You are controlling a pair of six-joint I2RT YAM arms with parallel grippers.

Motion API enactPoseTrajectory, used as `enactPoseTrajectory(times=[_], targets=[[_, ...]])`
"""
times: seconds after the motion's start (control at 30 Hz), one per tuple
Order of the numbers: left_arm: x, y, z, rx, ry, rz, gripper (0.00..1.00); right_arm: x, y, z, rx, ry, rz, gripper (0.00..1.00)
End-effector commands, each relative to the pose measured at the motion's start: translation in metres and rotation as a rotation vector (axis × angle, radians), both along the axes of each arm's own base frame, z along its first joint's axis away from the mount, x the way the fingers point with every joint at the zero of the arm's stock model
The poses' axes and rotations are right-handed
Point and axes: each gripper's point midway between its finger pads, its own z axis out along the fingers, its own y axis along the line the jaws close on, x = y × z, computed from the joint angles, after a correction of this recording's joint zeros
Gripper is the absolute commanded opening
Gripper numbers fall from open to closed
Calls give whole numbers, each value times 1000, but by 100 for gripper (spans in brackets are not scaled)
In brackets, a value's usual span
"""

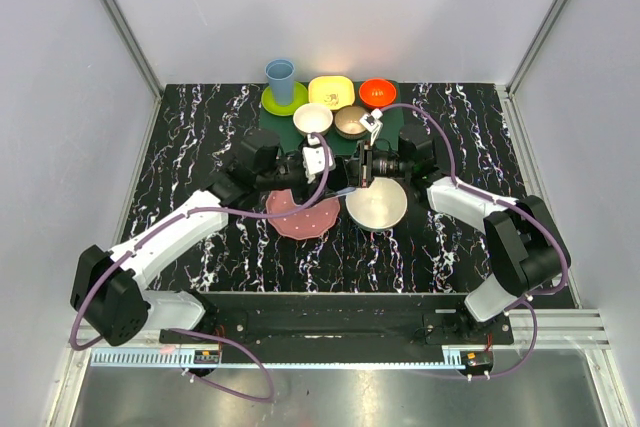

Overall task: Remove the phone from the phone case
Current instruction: Remove the phone case from the phone.

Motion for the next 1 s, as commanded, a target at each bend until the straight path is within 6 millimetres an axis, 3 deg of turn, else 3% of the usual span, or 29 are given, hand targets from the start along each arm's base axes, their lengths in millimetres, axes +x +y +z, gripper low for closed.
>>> enactPoseTrajectory(times=[0.0, 0.7, 0.97], targets=[[3, 3, 38, -100, -64, 18, 0, 15, -4, 32, 41, -119, -32, 0], [-8, -2, 44, -187, 35, -51, 0, 29, -10, 22, -15, -143, -106, 0], [-22, -3, 40, -159, 37, -133, 0, 49, -20, 12, -96, -156, -225, 0]])
